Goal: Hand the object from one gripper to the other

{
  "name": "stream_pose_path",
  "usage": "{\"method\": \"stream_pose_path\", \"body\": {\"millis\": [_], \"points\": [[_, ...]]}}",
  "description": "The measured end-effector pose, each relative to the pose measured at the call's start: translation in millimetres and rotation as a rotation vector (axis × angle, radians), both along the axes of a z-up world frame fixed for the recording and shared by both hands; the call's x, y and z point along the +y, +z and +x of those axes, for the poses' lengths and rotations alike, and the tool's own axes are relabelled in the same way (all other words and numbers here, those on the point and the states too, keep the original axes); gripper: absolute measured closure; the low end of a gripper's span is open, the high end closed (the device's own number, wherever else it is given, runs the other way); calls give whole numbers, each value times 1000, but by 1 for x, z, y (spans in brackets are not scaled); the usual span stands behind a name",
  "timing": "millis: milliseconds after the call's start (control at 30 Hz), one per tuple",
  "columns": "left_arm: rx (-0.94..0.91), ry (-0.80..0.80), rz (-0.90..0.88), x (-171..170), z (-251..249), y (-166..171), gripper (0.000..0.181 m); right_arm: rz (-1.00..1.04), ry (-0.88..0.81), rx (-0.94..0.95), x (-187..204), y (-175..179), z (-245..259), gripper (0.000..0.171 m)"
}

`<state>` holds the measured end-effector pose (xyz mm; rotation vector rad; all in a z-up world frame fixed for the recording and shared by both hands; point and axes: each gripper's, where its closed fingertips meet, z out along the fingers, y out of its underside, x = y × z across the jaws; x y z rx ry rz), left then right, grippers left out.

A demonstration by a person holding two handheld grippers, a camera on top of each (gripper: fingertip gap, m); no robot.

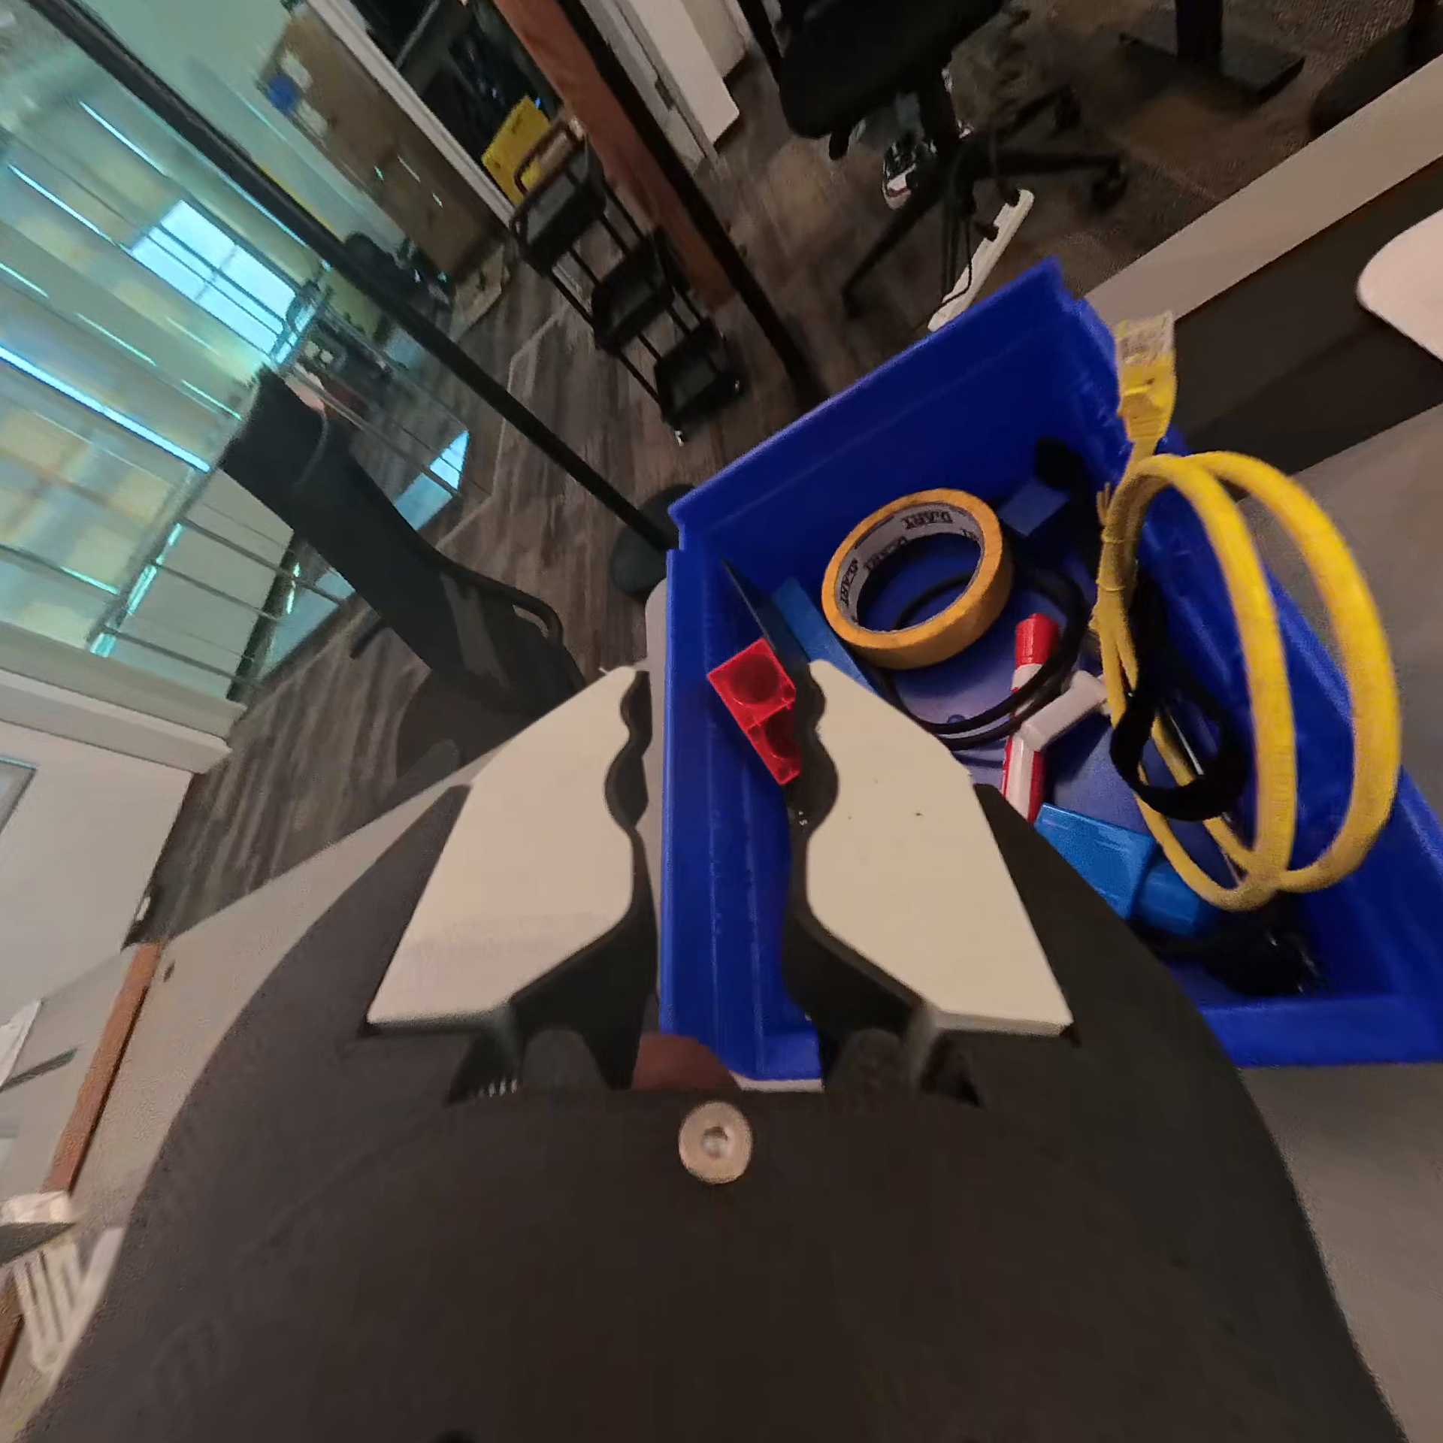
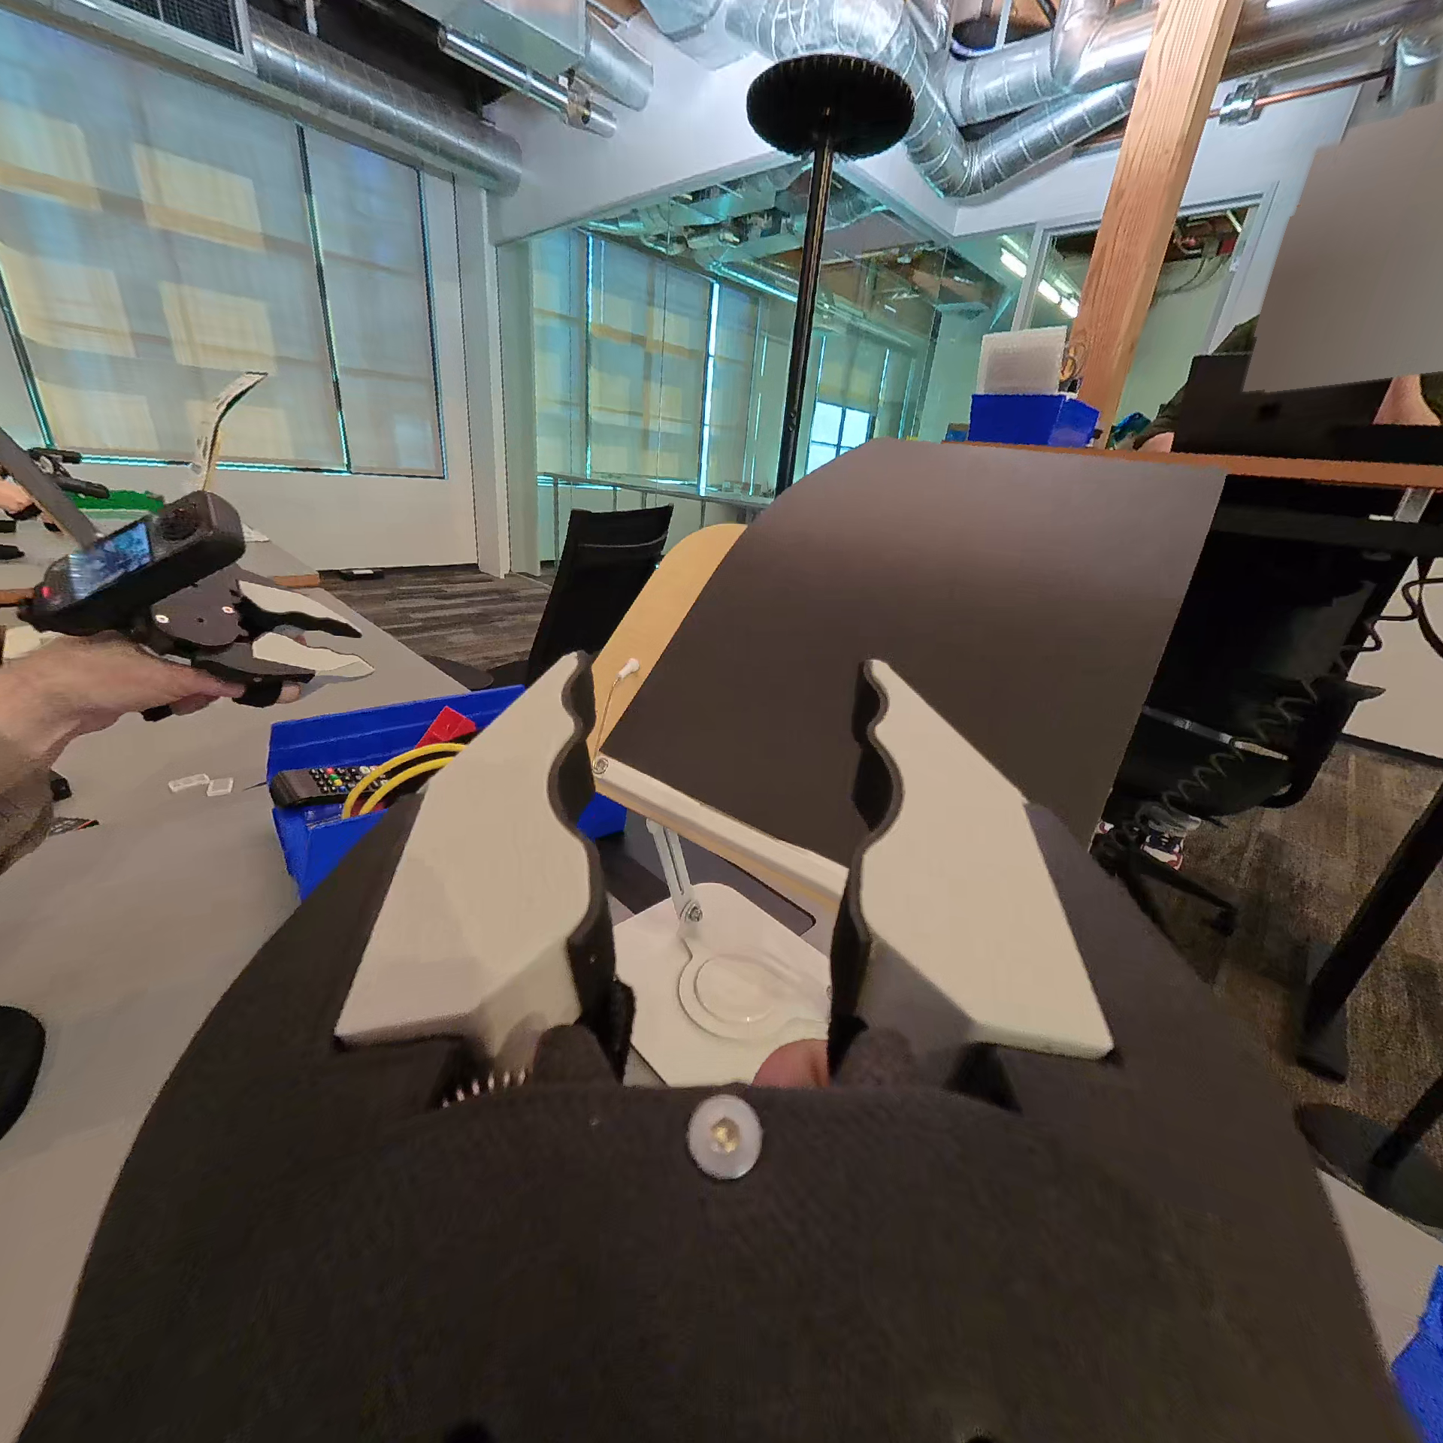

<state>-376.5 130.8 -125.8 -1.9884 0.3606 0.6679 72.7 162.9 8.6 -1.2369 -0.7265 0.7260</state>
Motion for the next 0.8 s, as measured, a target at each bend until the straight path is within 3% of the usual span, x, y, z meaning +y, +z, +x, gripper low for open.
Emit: {"method": "stream_pose_path", "body": {"millis": [167,267,400,533,800], "points": [[61,16,-63,14,-18,-30,166,-20,-6,-26,9,-12,-3,107],[152,-51,-122,32,-24,-35,161,-38,-4,-23,14,-18,-3,107],[400,-199,-309,53,-32,-45,154,-58,-3,-25,20,-25,-3,108],[612,-371,-382,72,-33,-52,152,-68,-6,-36,24,-31,-5,108],[642,-492,-590,74,-49,-86,149,-73,-20,-50,29,-37,-2,109]]}}
